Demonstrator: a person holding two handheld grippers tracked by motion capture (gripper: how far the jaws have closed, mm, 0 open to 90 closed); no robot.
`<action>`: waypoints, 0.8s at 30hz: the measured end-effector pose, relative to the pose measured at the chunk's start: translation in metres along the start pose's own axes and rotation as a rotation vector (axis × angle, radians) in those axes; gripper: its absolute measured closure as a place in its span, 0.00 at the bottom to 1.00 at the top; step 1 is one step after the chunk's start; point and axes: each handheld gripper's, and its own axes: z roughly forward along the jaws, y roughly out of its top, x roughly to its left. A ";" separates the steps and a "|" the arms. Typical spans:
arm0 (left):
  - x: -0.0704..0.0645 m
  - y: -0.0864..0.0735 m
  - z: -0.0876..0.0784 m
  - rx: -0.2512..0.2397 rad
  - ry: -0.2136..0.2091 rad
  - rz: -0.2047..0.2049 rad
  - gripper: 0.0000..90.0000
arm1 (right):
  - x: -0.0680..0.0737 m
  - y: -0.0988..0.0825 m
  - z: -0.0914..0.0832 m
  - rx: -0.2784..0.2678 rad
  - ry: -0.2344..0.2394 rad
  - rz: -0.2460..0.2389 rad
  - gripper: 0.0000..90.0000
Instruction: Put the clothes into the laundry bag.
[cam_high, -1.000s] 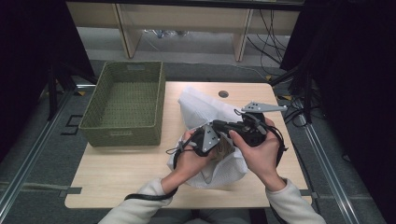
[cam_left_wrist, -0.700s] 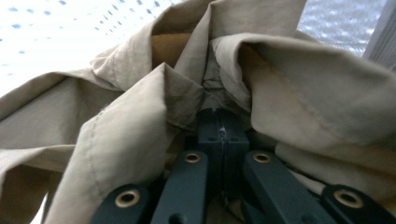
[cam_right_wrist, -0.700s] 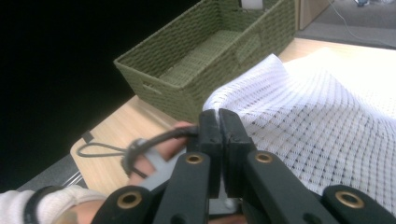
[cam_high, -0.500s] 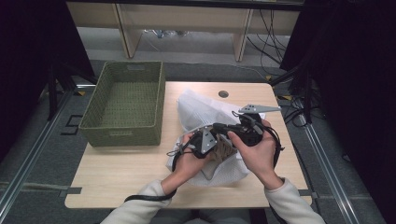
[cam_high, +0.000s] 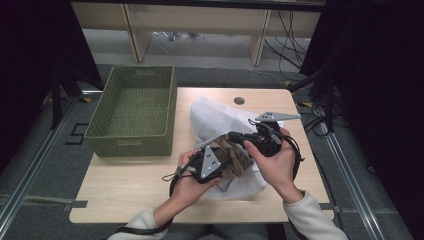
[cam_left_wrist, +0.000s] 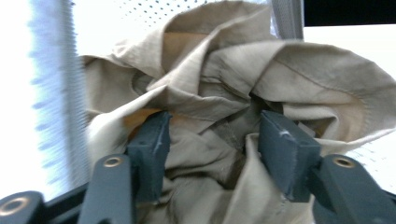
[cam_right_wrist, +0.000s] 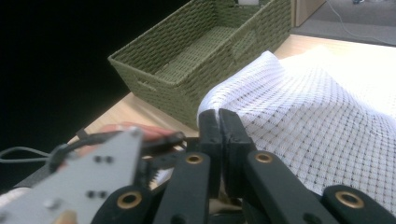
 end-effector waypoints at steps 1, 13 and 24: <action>0.000 -0.001 -0.004 -0.001 -0.007 -0.015 0.45 | 0.001 0.000 -0.001 0.007 -0.002 0.019 1.00; 0.001 -0.015 -0.040 -0.028 -0.024 -0.015 0.36 | 0.002 0.001 -0.002 0.015 0.001 0.025 1.00; -0.030 -0.017 -0.034 0.003 -0.147 0.086 0.34 | 0.001 0.001 -0.003 0.010 -0.022 0.006 1.00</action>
